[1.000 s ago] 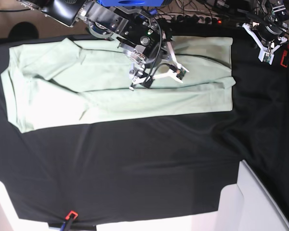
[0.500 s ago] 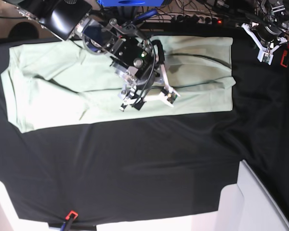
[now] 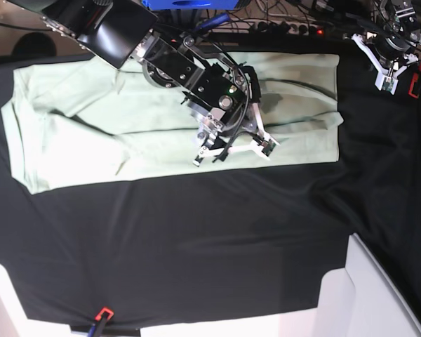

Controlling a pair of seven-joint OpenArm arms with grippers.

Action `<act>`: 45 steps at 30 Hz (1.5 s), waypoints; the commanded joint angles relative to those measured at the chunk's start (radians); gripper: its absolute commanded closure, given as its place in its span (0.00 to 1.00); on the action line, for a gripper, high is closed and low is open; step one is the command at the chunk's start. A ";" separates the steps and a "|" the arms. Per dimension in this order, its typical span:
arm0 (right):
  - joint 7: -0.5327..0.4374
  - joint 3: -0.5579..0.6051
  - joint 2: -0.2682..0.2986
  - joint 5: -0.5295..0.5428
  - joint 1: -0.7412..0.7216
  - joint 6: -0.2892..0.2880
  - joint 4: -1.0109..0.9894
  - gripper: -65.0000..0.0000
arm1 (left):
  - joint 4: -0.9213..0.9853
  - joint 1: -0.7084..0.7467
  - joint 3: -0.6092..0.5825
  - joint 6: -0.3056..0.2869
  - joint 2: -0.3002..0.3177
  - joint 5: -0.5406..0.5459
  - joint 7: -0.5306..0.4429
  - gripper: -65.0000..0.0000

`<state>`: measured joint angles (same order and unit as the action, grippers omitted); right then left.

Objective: Fold the T-shirt properly
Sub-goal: 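Move the right gripper along the shirt toward its hem end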

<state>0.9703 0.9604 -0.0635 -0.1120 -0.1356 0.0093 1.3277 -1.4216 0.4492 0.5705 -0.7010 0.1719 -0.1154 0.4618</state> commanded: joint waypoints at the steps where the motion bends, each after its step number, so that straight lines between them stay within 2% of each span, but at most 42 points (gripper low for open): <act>1: -0.012 -0.001 -0.017 -0.004 -0.019 0.002 0.039 0.67 | -0.012 0.004 0.009 0.003 0.013 0.006 -0.010 1.00; 4: 0.006 -0.008 -0.014 -0.004 -0.019 0.002 0.063 1.00 | -0.012 0.004 0.009 0.003 0.013 0.006 -0.010 1.00; 7: 0.000 -0.008 -0.014 -0.004 -0.028 0.002 0.055 0.97 | -0.012 0.004 0.007 0.003 0.013 0.006 -0.010 1.00; 12: -0.050 -0.010 -0.014 -0.005 -0.062 0.002 -0.014 1.00 | -0.012 0.004 0.006 0.003 0.013 0.006 -0.010 1.00; 19: -0.063 -0.010 -0.028 -0.004 -0.137 0.002 -0.112 1.00 | -0.012 0.004 0.004 0.003 0.013 0.006 -0.010 1.00; 25: -0.121 -0.011 -0.029 -0.002 -0.140 0.002 -0.216 1.00 | -0.012 0.004 0.004 0.003 0.013 0.006 -0.010 1.00; 32: -0.110 -0.011 -0.023 0.105 -0.083 0.002 -0.216 1.00 | -0.012 0.004 0.004 0.003 0.013 0.006 -0.010 1.00; 41: -0.109 -0.010 -0.025 0.107 -0.006 0.005 -0.204 1.00 | -0.012 0.003 0.006 0.003 0.015 0.006 -0.010 1.00; 45: -0.023 -0.010 -0.022 0.105 0.011 0.007 -0.044 1.00 | -0.011 -0.014 0.009 0.003 0.015 0.006 -0.010 1.00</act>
<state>0.9768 0.9516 -0.0647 -0.0032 -0.0978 0.0139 1.2594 -1.4200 0.4286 0.5724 -0.7010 0.1722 -0.1146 0.4629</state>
